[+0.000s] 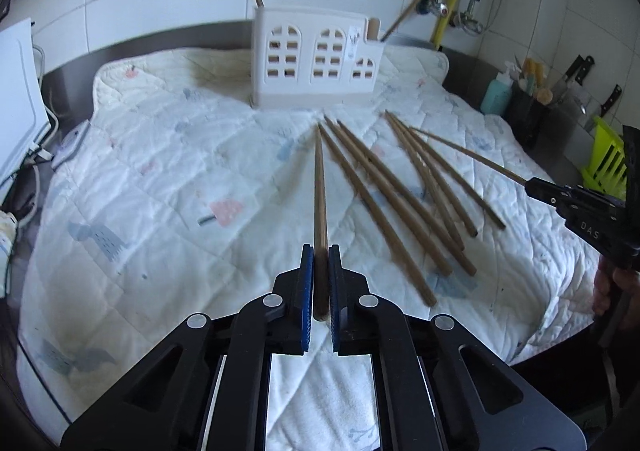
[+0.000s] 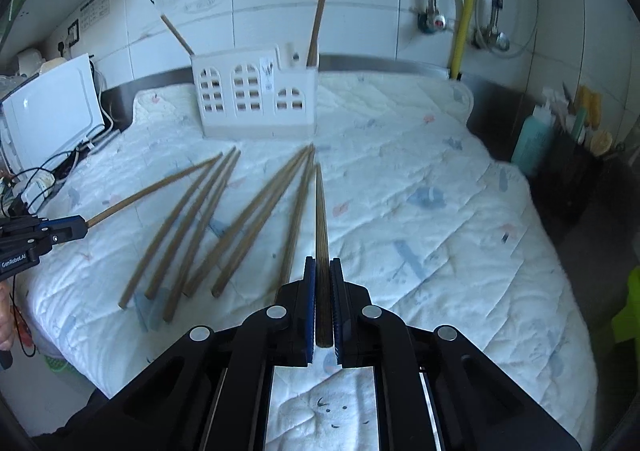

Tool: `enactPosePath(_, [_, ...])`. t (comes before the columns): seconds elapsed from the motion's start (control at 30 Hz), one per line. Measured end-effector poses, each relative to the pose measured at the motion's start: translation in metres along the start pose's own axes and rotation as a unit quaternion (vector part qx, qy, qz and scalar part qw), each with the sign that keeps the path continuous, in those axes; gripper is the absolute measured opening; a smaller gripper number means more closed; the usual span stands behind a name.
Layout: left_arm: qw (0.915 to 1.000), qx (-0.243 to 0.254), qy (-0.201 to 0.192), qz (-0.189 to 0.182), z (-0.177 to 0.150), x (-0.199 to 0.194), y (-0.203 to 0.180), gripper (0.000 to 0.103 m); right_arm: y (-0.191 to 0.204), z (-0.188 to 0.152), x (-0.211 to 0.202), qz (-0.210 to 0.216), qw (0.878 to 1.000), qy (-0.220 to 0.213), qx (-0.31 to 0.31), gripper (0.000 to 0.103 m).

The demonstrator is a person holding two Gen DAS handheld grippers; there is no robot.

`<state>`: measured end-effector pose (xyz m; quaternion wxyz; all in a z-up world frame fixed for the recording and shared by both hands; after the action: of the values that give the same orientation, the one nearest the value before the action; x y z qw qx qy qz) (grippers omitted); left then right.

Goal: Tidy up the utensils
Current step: 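Carry both chopsticks over the white holder and release them inside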

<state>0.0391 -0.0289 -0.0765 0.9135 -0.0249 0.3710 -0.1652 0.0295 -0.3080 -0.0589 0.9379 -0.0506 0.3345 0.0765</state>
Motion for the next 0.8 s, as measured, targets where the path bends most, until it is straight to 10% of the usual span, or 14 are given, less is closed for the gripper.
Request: enactPosePath(0.8, [0.9958, 0.014, -0.089, -0.017, 0.105, -0.036, 0.009, 0.005, -0.008, 0.21, -0.061, 0.073, 0.989, -0.113, -0.063, 0.007])
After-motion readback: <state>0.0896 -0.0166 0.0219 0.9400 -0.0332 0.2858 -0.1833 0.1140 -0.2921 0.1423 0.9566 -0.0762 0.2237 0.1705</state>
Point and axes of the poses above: each gripper's, at about its wrist camera, not at the fingertips, and x roughly the way its jaws point, y to its left, z to its top, the point moved 1 cm from there along x, roughly the way its jaws point, and after that the axes turned 3 degrees about -x, right-handed, at the moved point
